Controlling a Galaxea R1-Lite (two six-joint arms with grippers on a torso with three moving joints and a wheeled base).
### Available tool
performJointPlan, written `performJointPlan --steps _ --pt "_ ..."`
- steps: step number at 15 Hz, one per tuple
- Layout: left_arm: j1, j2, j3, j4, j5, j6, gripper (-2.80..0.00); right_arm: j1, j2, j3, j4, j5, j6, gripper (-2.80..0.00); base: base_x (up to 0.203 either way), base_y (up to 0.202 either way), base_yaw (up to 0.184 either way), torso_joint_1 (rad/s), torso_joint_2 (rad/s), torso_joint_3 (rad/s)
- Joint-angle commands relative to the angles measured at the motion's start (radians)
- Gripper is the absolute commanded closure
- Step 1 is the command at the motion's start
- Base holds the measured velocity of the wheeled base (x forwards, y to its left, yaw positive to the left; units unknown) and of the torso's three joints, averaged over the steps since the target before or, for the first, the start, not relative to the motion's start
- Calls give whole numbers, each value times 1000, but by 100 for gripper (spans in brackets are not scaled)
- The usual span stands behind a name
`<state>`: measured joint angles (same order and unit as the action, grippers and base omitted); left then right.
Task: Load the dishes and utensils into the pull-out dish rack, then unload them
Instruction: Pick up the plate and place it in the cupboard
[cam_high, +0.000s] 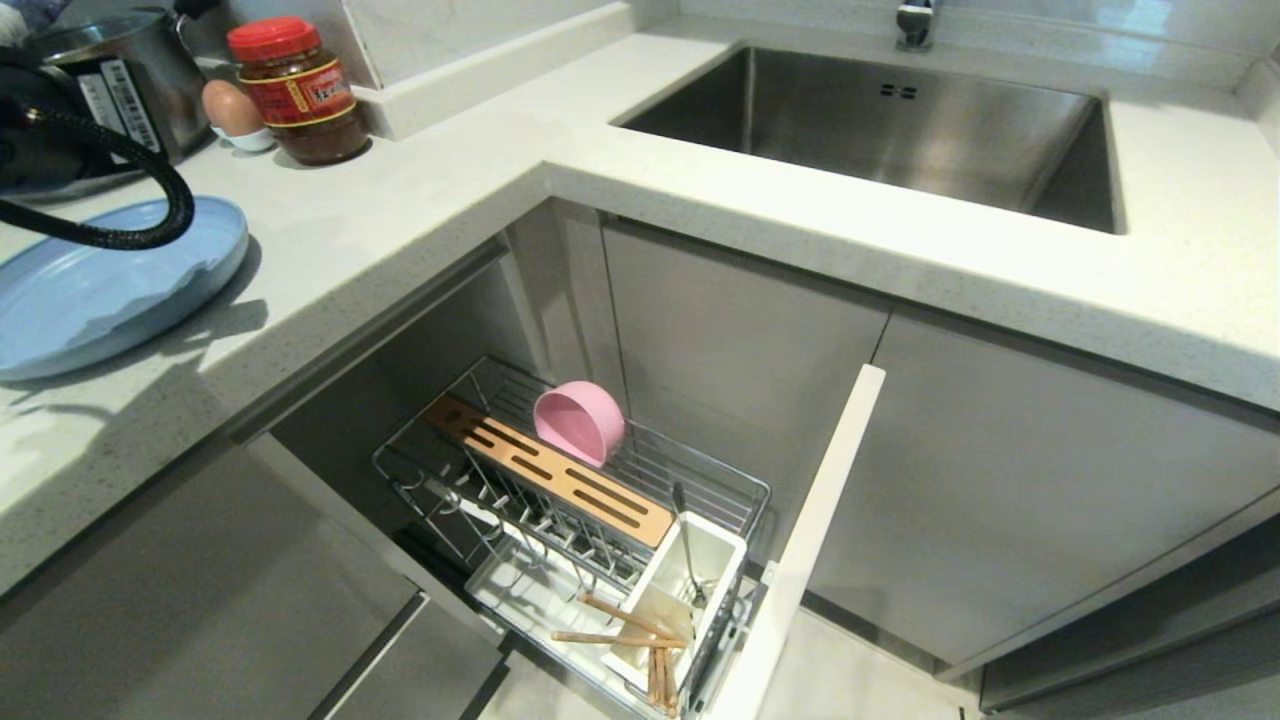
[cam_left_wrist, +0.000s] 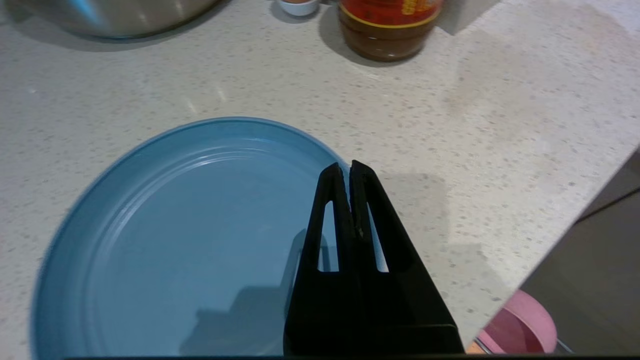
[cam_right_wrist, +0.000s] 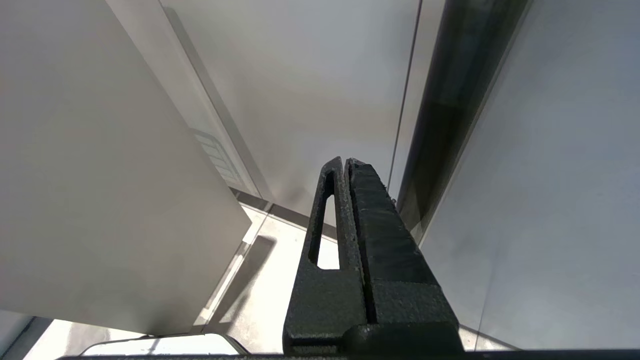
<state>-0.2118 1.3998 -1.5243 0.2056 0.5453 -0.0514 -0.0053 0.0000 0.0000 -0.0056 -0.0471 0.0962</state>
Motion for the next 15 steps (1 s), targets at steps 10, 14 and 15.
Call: performJointPlan --steps 10,14,15 --pt "-72 50 -2 75 155 47 -280 -1 -5 0 -1 0 0 0 0 0 0 0 0 0" --pt "-42 113 -7 74 169 47 -280 -1 -5 0 -1 0 0 0 0 0 0 0 0 0" --pt "-27 130 -8 72 166 47 -280 -1 -5 0 -1 0 0 0 0 0 0 0 0 0"
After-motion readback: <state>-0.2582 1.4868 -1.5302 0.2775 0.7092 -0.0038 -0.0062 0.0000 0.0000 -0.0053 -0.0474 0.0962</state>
